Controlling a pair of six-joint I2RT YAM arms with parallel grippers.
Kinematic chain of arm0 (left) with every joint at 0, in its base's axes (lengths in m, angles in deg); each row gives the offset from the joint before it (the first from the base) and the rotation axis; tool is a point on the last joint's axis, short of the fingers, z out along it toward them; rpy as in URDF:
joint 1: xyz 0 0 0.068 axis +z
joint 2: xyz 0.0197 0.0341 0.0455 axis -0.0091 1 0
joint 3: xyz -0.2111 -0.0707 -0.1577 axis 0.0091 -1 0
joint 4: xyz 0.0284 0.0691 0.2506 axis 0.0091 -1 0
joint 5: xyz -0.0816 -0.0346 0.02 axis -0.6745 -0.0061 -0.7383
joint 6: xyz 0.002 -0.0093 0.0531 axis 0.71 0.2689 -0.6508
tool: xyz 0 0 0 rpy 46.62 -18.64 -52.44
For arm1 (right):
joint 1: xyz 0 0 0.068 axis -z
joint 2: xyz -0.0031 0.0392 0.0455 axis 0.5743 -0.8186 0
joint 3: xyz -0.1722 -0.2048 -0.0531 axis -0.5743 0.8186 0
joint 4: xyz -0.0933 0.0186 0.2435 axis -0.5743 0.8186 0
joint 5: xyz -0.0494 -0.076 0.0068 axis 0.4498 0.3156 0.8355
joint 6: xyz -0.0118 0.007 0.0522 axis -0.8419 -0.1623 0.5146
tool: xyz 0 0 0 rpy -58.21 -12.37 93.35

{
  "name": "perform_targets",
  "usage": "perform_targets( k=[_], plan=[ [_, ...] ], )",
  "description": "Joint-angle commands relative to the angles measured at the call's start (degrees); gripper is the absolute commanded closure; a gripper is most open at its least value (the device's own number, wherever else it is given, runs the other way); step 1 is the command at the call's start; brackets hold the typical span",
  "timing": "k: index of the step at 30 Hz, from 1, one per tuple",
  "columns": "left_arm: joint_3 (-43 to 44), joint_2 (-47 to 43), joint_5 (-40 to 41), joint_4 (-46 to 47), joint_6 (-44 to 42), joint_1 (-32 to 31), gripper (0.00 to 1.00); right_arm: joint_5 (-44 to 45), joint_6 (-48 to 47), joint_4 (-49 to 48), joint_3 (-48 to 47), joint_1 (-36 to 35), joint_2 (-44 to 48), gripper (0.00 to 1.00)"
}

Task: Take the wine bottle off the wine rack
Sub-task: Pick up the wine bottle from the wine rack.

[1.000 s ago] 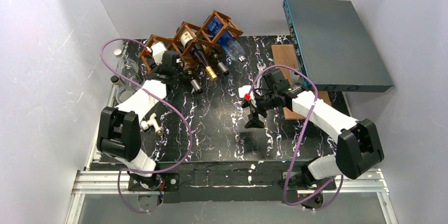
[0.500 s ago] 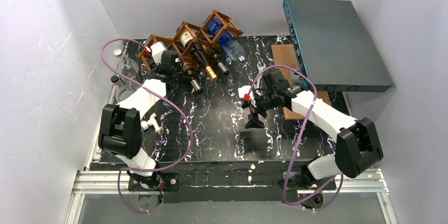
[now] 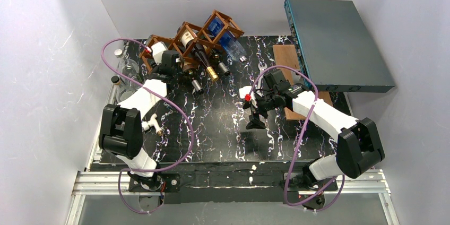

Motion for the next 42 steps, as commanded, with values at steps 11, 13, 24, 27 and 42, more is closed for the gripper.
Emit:
perform_targets(
  k=[11,13,24,27,42],
  plan=[
    [0.00,-3.54,-3.16,3.17,-2.25,0.24,1.00,-0.31,-1.00,0.22,0.50,0.37,-0.07,0.02],
    [-0.18,-5.07,-3.58,3.11,-2.88,0.26,1.00,-0.31,-1.00,0.22,0.44,0.37,-0.02,0.01],
    [-2.68,-12.84,-4.22,2.79,-3.51,-0.73,1.00,-0.31,-1.10,0.31,0.46,0.37,0.10,0.02],
    [-3.37,-13.42,-4.30,2.82,-3.38,-0.72,1.00,-0.38,-1.09,0.33,0.41,0.37,0.19,0.02],
    [-6.60,-11.67,-8.16,3.40,0.83,-1.17,1.00,-0.39,-1.53,0.61,0.50,0.55,0.46,0.02]
  ],
)
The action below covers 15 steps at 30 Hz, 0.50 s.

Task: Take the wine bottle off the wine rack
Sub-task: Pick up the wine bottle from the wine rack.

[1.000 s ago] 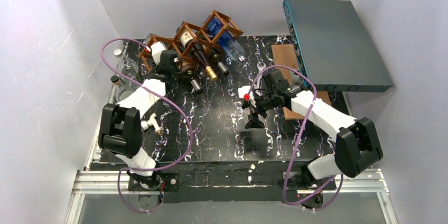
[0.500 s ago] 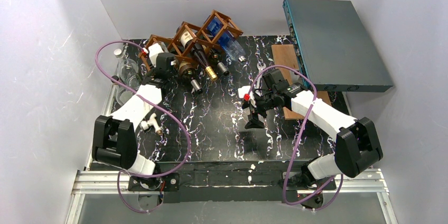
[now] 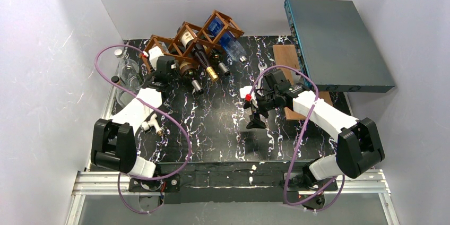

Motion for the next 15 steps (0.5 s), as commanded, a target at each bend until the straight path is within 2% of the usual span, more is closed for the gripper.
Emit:
perform_targets(
  k=[1,9,15],
  plan=[
    [-0.66,-2.23,-3.37,4.12,2.30,-1.09,1.00,-0.36,-0.99,0.31,0.50,0.22,0.48,0.01],
    [0.01,-0.78,-4.07,4.14,3.03,-1.10,0.73,-0.34,-1.43,0.62,0.50,0.39,0.31,0.02],
    [1.13,-0.26,-3.97,3.43,1.93,-0.92,0.47,-0.32,-1.67,0.80,0.50,0.39,0.13,0.02]
  ],
)
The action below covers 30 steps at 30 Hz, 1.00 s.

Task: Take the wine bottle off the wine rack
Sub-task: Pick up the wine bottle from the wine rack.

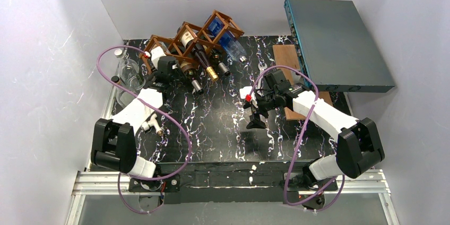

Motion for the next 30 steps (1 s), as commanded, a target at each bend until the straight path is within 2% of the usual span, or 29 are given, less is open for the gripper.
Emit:
perform_targets(
  k=[1,4,9,15,21,26,30],
  plan=[
    [2.29,-0.17,-1.31,1.69,-0.50,-0.63,0.43,-0.35,-0.79,0.77,0.50,0.35,0.11,0.01],
    [3.99,0.28,-1.30,-0.14,-0.75,-0.32,0.34,-0.36,-0.84,0.77,0.50,0.35,0.11,0.02],
    [7.67,1.20,-1.75,-5.66,-1.69,1.02,0.25,-0.36,-1.02,0.90,0.43,0.35,0.11,0.01],
    [12.27,3.39,-5.60,-10.47,-2.32,3.78,0.23,-0.36,-1.14,1.02,0.47,0.35,0.11,0.01],
    [15.23,5.29,-6.12,-13.70,-2.80,4.28,0.23,-0.21,-1.29,0.98,0.50,0.35,0.11,0.02],
    [16.88,6.72,-6.56,-15.98,-3.07,4.59,0.13,-0.10,-1.37,1.06,0.50,0.35,0.11,0.02],
    [17.47,7.00,-6.85,-16.55,-3.94,4.88,0.12,-0.01,-1.56,1.16,0.50,0.35,0.10,0.02]
  ],
)
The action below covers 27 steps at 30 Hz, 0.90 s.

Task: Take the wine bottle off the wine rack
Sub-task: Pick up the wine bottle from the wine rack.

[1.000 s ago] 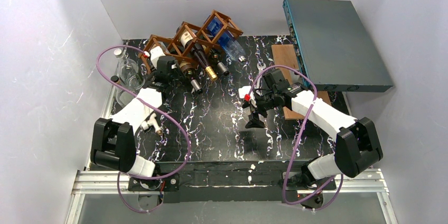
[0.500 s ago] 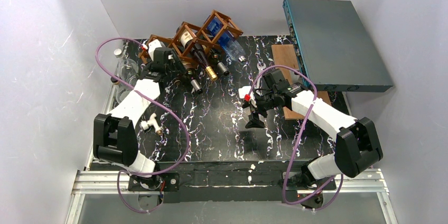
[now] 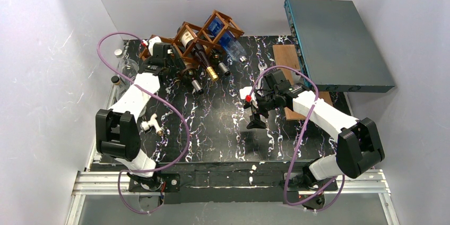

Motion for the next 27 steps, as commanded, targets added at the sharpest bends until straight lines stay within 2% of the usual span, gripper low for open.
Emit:
perform_targets(
  k=[1,4,6,9,15,19,24,26,27],
  plan=[
    [2.62,0.31,-0.39,-1.99,-1.58,0.70,0.12,-0.38,-0.93,0.87,0.54,0.35,0.11,0.01],
    [2.66,0.31,-0.56,-2.54,-1.81,0.92,0.15,-0.36,-1.01,0.94,0.50,0.35,0.11,0.02],
    [0.85,-0.70,-1.80,-1.63,-1.71,0.92,0.21,-0.29,-1.13,0.95,0.50,0.35,0.11,0.02],
    [-1.49,-2.87,-2.96,-0.79,-0.29,0.88,0.26,-0.31,-1.22,0.95,0.50,0.35,0.03,0.02],
    [-4.12,-4.92,-1.05,-2.03,2.39,-0.98,0.32,-0.47,-1.44,1.21,0.50,0.35,-0.17,0.01],
    [-4.41,-4.12,-0.79,-2.03,4.04,-1.32,0.42,-0.30,-1.42,1.26,0.50,0.35,0.02,0.02],
    [-4.39,-3.88,-0.74,-2.02,4.49,-2.05,0.60,-0.14,-1.60,1.26,0.50,0.35,0.22,0.02],
    [-5.13,-4.39,-0.72,-1.98,4.90,-2.32,0.73,-0.05,-1.75,1.30,0.50,0.35,0.28,0.01],
    [-5.57,-4.85,-0.71,-1.94,5.09,-2.54,0.84,0.04,-1.77,1.40,0.50,0.35,0.36,0.02]
  ],
)
